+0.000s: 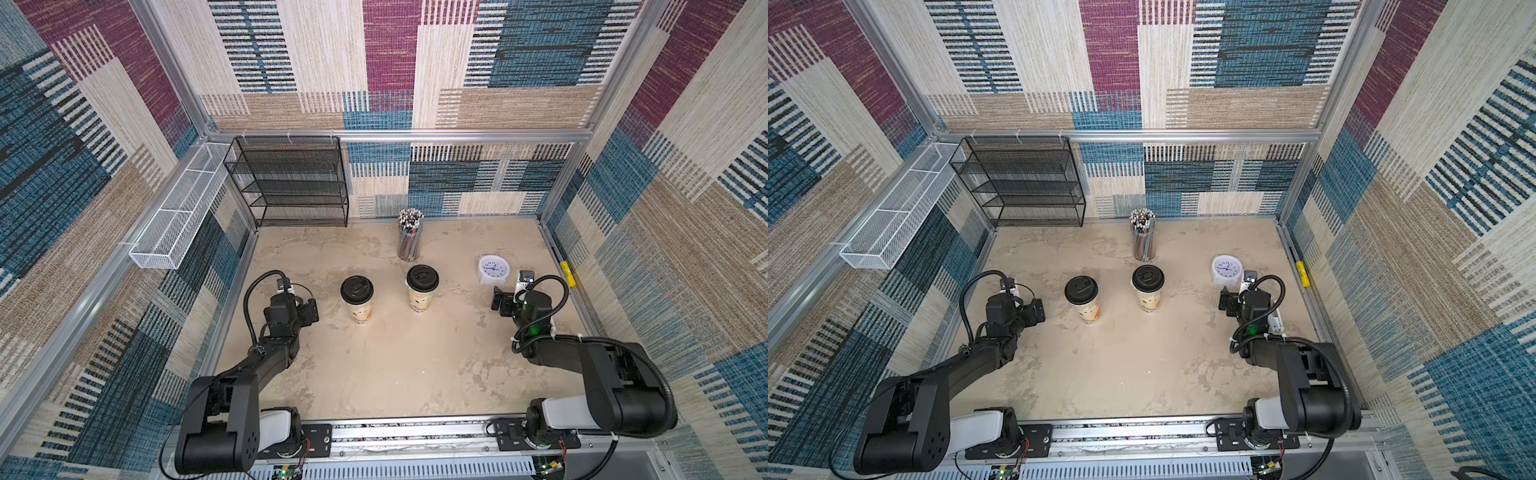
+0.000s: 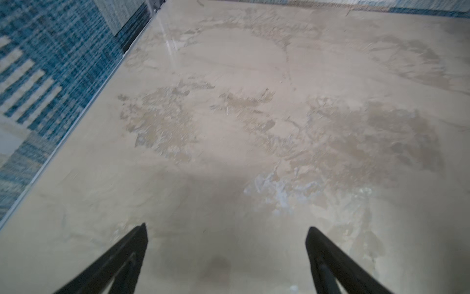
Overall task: Put the leak-proof paper on the milk tea cups
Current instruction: Reset both arms
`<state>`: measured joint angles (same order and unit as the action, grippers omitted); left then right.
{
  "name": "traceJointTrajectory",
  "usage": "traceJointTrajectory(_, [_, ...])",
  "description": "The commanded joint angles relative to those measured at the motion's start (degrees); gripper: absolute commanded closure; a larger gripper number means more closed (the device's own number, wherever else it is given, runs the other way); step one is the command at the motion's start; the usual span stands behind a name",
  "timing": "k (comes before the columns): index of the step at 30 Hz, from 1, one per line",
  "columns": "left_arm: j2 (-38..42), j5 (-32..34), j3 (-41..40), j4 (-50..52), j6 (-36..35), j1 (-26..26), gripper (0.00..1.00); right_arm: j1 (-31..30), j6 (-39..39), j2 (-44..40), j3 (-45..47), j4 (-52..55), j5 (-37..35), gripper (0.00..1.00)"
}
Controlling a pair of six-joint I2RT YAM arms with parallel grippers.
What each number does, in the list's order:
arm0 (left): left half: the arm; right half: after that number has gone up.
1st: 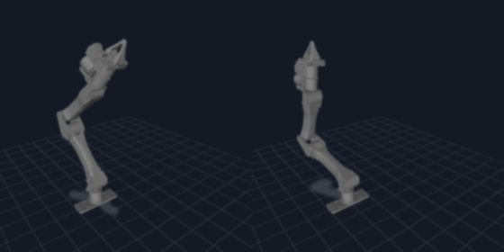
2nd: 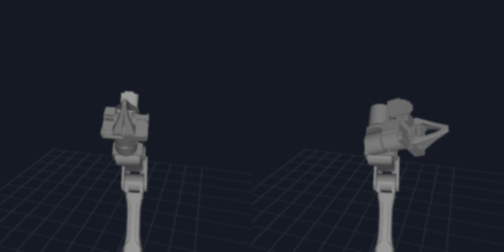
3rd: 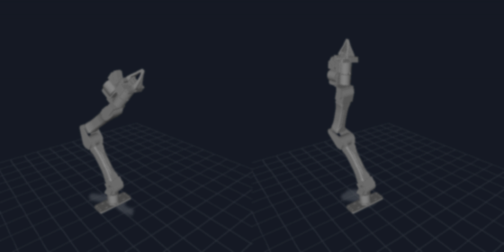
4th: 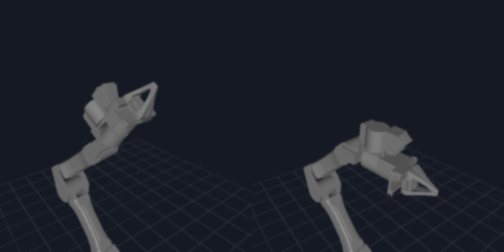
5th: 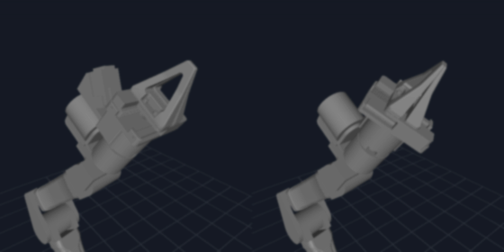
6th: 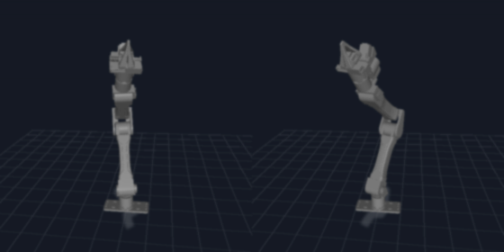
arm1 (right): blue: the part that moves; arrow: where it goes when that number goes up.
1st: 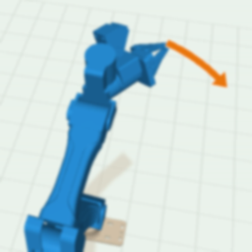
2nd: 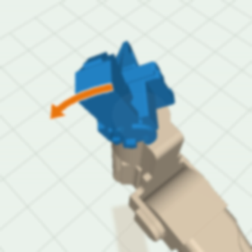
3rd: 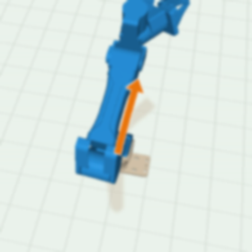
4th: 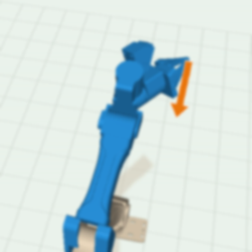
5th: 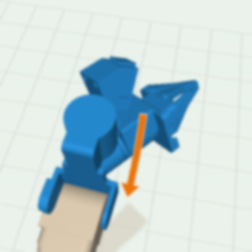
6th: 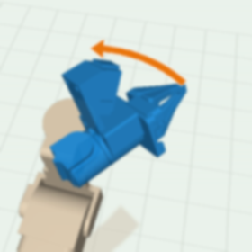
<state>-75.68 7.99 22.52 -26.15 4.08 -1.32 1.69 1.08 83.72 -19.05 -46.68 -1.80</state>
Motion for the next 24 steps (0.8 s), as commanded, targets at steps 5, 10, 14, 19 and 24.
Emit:
traceJointTrajectory(5, [-12.1, -7.6, -1.7, -26.9, -3.9, -0.5, 0.01, 1.0, -1.4, 4.9, 8.0, -30.2, 5.9, 0.00])
traceJointTrajectory(10, [-10.7, -1.8, -0.5, -21.8, -0.8, -0.7, 0.01, 0.5, -0.6, 4.1, 6.3, -25.4, 7.1, 0.00])
traceJointTrajectory(14, [-11.0, -0.6, -0.3, -21.9, -0.4, -0.7, 0.01, 0.5, 0.1, 4.2, 5.9, -24.7, 8.5, 0.00])
traceJointTrajectory(19, [-11.2, -0.5, 1.2, -19.0, -0.3, -0.7, 0.03, 0.1, 0.3, 5.3, 4.3, -22.9, 8.2, 0.00])
traceJointTrajectory(24, [-10.9, 0.1, 1.8, -17.2, -0.4, -0.3, 0.00, 0.4, 0.3, 4.0, 6.0, -25.1, 8.7, 0.00])
